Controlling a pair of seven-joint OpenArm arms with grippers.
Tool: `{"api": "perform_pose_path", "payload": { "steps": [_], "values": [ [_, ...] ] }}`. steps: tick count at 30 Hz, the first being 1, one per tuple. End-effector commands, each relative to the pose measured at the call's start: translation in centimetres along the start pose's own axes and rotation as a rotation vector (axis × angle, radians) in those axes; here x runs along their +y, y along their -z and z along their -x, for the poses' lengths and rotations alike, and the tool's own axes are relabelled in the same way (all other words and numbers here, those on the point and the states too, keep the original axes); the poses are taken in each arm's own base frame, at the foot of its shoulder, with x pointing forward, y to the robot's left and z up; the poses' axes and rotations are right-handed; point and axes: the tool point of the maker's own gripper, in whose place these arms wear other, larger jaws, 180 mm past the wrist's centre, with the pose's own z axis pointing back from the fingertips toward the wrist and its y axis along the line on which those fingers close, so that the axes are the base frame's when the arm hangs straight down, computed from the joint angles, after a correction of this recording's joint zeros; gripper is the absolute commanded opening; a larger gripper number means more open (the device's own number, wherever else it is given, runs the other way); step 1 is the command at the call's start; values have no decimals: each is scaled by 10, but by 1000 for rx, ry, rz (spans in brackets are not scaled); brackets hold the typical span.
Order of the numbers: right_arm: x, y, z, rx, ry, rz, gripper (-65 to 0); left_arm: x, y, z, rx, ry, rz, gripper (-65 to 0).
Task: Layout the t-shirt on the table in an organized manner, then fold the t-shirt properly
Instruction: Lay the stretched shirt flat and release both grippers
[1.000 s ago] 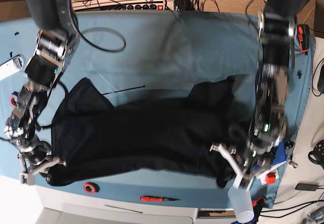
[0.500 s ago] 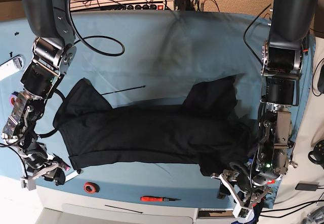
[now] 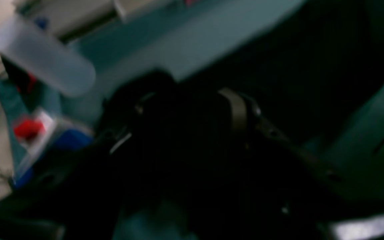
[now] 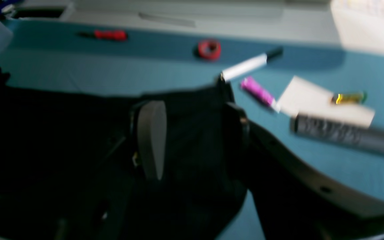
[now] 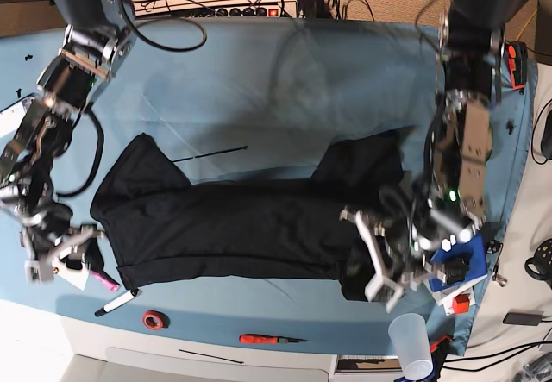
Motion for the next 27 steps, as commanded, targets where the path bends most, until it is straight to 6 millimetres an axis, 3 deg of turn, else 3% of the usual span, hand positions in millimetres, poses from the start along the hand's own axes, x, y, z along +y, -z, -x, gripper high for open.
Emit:
{"api": "perform_pose_path", "payload": {
  "steps": [1,7,13,18,22,27],
  "values": [
    [-8,-8,-14,-50,-7,15,-372,6,-6,-12,-43,20,-30,-382],
    [-16,-30,48,37,157,-22,-371,2,-27,44,66,65,-90,-382],
    [-17,-60,112,127,303,-59,-371,-7,-50,69,105,91,-136,-382],
    [-8,-71,159,197,342,-45,-371,-11,-56,87,145,107,-146,-382],
    [7,-63,178,177,374,-14,-371,-11,-56,90,156,113,-154,-382],
    [27,-48,183,156,414,-12,-371,-11,-56,90,154,114,-153,-382]
  ]
}}
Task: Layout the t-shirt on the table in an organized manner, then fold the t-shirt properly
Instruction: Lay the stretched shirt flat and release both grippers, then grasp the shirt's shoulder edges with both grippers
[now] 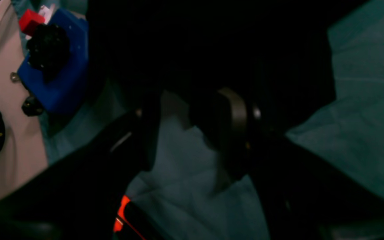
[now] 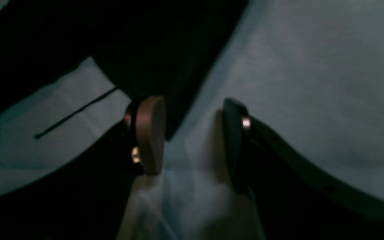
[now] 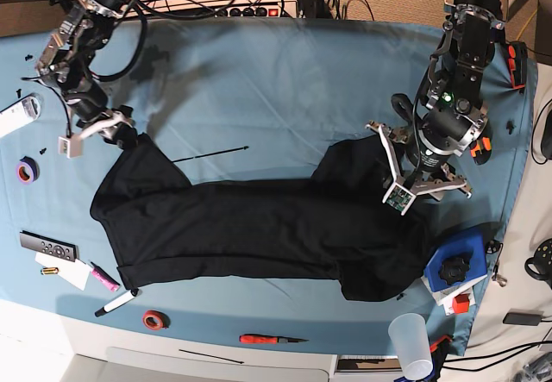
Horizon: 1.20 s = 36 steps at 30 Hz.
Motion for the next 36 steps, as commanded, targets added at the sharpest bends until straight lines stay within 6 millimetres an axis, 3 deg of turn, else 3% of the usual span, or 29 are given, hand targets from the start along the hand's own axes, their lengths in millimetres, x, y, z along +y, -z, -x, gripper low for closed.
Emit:
{"api": "perform_pose_path", "payload": {
  "steps": [1,5,10,18,19,22,26,28,31,33,36],
  "values": [
    [2,0,-19,-59,-25,8,-371,8,-4,-15,-50,5,-25,-382],
    [-8,9,-22,-74,-35,130,-371,8,-4,-15,-52,6,-25,-382],
    [21,27,-7,-2,-94,75,-371,8,-4,-15,-53,6,-25,-382],
    [30,40,10,29,-83,132,-379,8,-4,-15,-53,6,-25,-382],
    [30,40,10,32,-83,132,-416,8,-4,-15,-53,6,-25,-382],
    [26,39,15,60,-104,156,-650,8,-4,-15,-53,5,-25,-382],
    [17,36,14,67,-144,194,-650,8,-4,-15,-54,4,-23,-382],
    [15,35,12,53,-146,193,-650,0,-4,-17,-65,-11,21,-382],
    [13,33,8,41,-149,189,-650,-33,-7,-18,-89,105,192,-382],
    [13,32,7,40,-150,186,-650,-50,-11,-9,-80,211,273,-382],
    [8,31,4,37,-162,194,-650,-60,-13,7,-52,253,313,-364]
  ]
}}
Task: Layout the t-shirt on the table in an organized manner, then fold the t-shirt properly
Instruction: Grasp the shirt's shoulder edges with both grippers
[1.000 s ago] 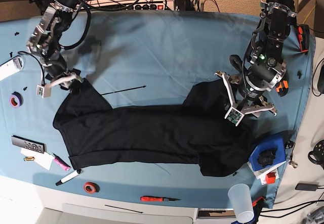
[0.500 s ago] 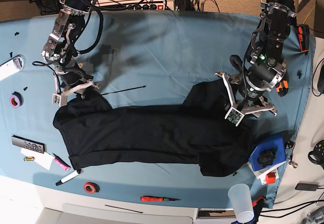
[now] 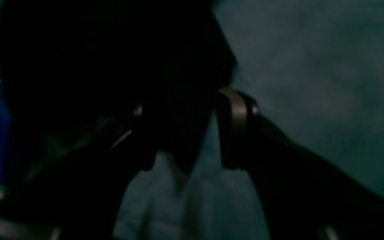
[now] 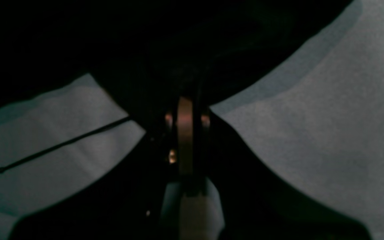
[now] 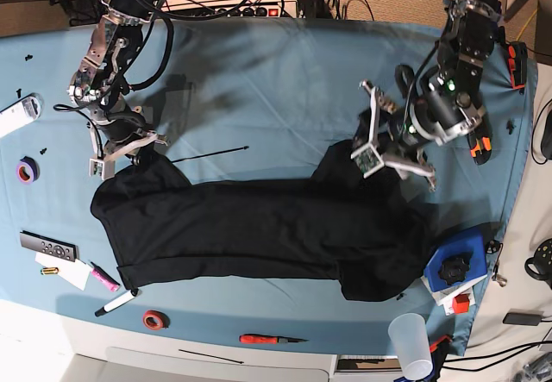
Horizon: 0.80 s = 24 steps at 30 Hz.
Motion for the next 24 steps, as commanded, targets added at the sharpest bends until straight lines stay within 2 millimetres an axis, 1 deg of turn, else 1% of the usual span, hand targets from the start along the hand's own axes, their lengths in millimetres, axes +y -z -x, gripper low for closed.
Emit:
{"api": "perform_pose_path", "payload": {
  "steps": [1,3,5,8,12,16,22,24],
  "values": [
    [-12,-2,0,33,-32,42,-650,8,-4,-7,-36,19,-29,-347],
    [-14,-3,-1,34,-37,46,-650,11,-3,-1,-32,50,-61,-313],
    [-15,-3,-1,34,-38,47,-650,15,0,9,-19,78,-85,-297],
    [-15,-3,-1,33,-36,45,-650,19,8,21,4,79,-98,-297],
    [-15,-3,-1,35,-37,45,-650,15,16,31,8,53,-74,-297],
    [-15,-3,-1,35,-36,45,-650,23,23,37,6,12,-99,-297],
    [-15,-3,-1,35,-37,45,-650,17,43,57,59,-45,-56,-297],
    [-15,-3,-1,35,-37,45,-650,14,49,58,61,-82,-55,-299]
  ]
}}
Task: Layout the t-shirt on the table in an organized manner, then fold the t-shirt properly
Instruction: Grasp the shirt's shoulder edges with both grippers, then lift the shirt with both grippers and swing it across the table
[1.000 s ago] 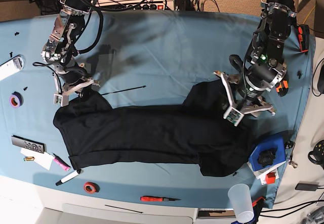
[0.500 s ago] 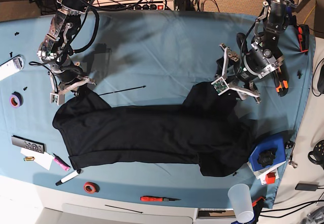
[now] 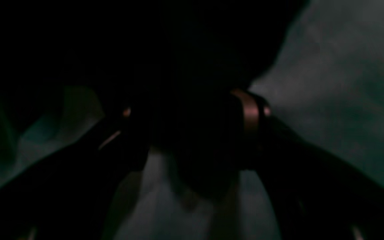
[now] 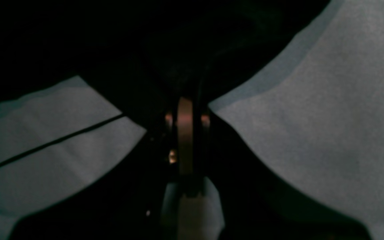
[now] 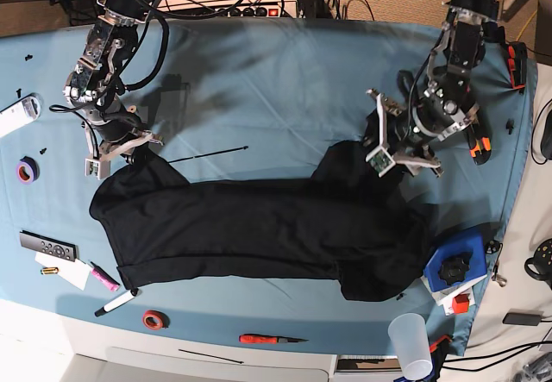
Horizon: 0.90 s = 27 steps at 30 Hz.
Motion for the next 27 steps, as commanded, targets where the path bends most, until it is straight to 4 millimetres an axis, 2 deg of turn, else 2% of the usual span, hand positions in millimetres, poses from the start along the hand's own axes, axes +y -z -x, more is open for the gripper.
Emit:
{"api": "perform_pose_path", "payload": {
  "steps": [1,4,7,8,12,15,21,25,27],
  "values": [
    [-8,-2,1,28,-20,29,-650,1,1,4,26,6,-8,-312],
    [-5,-2,1,29,-39,11,-650,0,3,-4,-7,-57,-16,-422],
    [-2,-1,-1,24,-55,-3,-650,3,2,-4,-6,-129,-35,-606],
    [-4,-2,-4,20,-58,-1,-650,5,2,-1,12,-148,-48,-650],
    [-13,-6,-30,-18,-68,-7,-650,17,-5,7,86,-205,-122,-650],
    [-13,-14,-58,-64,-112,-45,-650,24,-14,0,90,-218,-162,-650],
    [-6,-48,-118,-220,-223,-53,-650,41,-48,-47,-28,-227,-265,-650],
    [1,-77,-146,-320,-275,-41,-650,44,-77,-80,-117,-188,-312,-650],
    [3,-92,-159,-376,-260,-53,-650,40,-90,-88,-148,-167,-330,-650]
  ]
}}
